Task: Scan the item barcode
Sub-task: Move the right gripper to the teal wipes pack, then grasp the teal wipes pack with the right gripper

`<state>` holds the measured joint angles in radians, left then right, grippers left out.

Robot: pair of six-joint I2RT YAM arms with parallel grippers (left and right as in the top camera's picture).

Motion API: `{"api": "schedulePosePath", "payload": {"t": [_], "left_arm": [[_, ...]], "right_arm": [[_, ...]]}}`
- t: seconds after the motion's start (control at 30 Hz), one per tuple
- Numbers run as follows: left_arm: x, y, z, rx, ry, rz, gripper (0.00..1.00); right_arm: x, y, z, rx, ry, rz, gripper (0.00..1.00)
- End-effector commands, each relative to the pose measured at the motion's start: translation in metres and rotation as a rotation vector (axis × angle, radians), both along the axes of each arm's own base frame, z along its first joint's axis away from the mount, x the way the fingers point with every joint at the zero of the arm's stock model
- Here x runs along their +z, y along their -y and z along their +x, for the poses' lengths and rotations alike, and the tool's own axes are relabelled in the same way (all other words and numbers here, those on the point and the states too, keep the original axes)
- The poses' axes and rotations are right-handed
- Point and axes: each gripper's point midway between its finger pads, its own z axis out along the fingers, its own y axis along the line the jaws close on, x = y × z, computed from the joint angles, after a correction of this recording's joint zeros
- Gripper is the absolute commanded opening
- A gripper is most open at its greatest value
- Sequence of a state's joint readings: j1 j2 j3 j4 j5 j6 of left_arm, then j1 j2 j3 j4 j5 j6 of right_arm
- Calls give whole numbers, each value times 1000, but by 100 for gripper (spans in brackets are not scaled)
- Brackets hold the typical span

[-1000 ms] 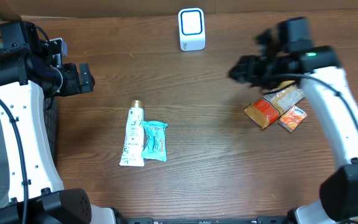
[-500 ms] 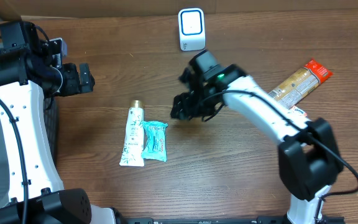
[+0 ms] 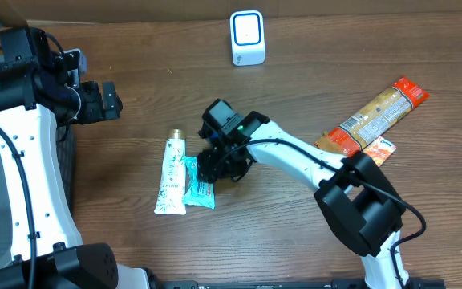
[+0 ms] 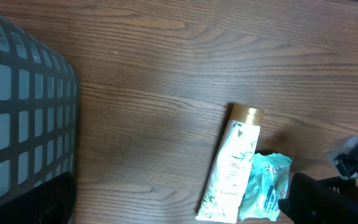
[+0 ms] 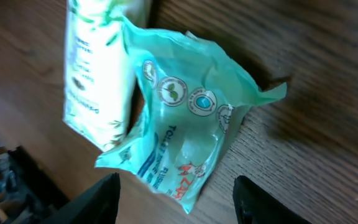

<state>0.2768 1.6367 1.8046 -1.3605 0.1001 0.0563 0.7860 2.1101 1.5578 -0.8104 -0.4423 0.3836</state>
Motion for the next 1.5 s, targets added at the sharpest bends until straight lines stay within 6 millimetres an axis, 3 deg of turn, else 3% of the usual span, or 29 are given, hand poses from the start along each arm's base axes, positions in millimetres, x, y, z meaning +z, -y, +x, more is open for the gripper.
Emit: {"api": "schedulePosePath", "payload": {"t": [0.0, 0.23, 0.53, 0.73, 0.93, 1.07, 1.2, 1.37, 1.47], "left_arm": [[6, 0, 2, -17, 20, 11, 100], [6, 0, 2, -17, 20, 11, 100], [6, 0, 2, -17, 20, 11, 100], [6, 0, 2, -17, 20, 11, 100], [6, 0, 2, -17, 20, 11, 100], [6, 0, 2, -17, 20, 11, 100], [6, 0, 2, -17, 20, 11, 100], [6, 0, 2, -17, 20, 11, 100], [6, 0, 2, -17, 20, 11, 100]], "right_arm": [[-9, 6, 9, -72, 12, -54, 54], [-29, 6, 7, -70, -12, -69, 43], [-39, -3, 2, -103, -54, -3, 29], [-39, -4, 3, -105, -54, -1, 4], [-23, 0, 9, -94, -49, -2, 4], [1, 19, 26, -90, 21, -49, 4], [22, 38, 31, 93, 138, -78, 4], [10, 80, 39, 469, 335, -263, 6], [6, 92, 52, 605, 427, -344, 8]]}}
